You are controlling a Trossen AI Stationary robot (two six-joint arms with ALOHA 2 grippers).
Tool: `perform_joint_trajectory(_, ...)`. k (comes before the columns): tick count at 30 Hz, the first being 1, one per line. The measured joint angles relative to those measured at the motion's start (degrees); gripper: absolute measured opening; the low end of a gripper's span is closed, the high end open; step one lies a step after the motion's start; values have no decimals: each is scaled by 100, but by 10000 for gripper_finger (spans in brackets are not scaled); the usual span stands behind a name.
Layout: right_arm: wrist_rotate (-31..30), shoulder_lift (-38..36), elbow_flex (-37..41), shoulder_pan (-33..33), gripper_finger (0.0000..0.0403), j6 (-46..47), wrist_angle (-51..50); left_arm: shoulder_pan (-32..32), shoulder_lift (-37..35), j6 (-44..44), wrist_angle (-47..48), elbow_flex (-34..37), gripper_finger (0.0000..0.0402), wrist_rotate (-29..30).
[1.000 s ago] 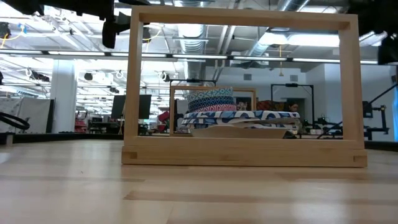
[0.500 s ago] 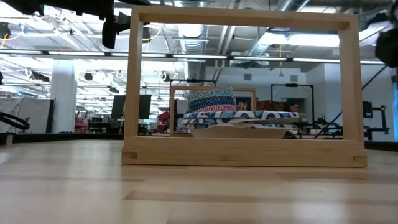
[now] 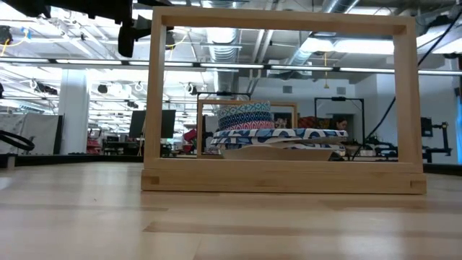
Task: Place and stack bowls onto a shelf
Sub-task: Stack the blue white bowl on top of the blue white bowl on the shelf
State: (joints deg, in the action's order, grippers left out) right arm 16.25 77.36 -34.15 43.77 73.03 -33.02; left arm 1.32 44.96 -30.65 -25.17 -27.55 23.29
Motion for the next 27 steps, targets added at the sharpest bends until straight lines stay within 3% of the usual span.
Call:
perform_joint_trajectory(3, 2, 165, -2, 52, 224, -87, 248, 0, 2, -4, 19, -2, 171, 0)
perform_joint_trajectory(5, 12, 186, -2, 54, 189, -137, 297, 0, -1, -9, 19, -2, 171, -2)
perform_joint_trajectory(10, 318, -155, -5, -66, 34, -563, 353, 0, 2, -46, 22, -2, 171, -33)
perform_joint_trajectory(11, 392, -273, -7, -108, 22, -656, 347, 0, 2, -44, 20, -2, 171, -31)
perform_joint_trajectory(16, 1071, -1145, -4, -346, 21, -1057, 522, 0, 1, -44, 24, -2, 171, -33)
perform_joint_trajectory(20, 1937, -1971, -4, -660, 21, -801, 1355, 0, 1, -4, 28, -2, 171, -35)
perform_joint_trajectory(23, 2023, -2529, -81, -1094, 21, -130, 2062, 0, 0, -4, 30, -2, 171, -38)
perform_joint_trajectory(27, 1934, -2803, -617, -2088, 21, 177, 2157, 0, 1, -4, 28, -2, 171, -38)
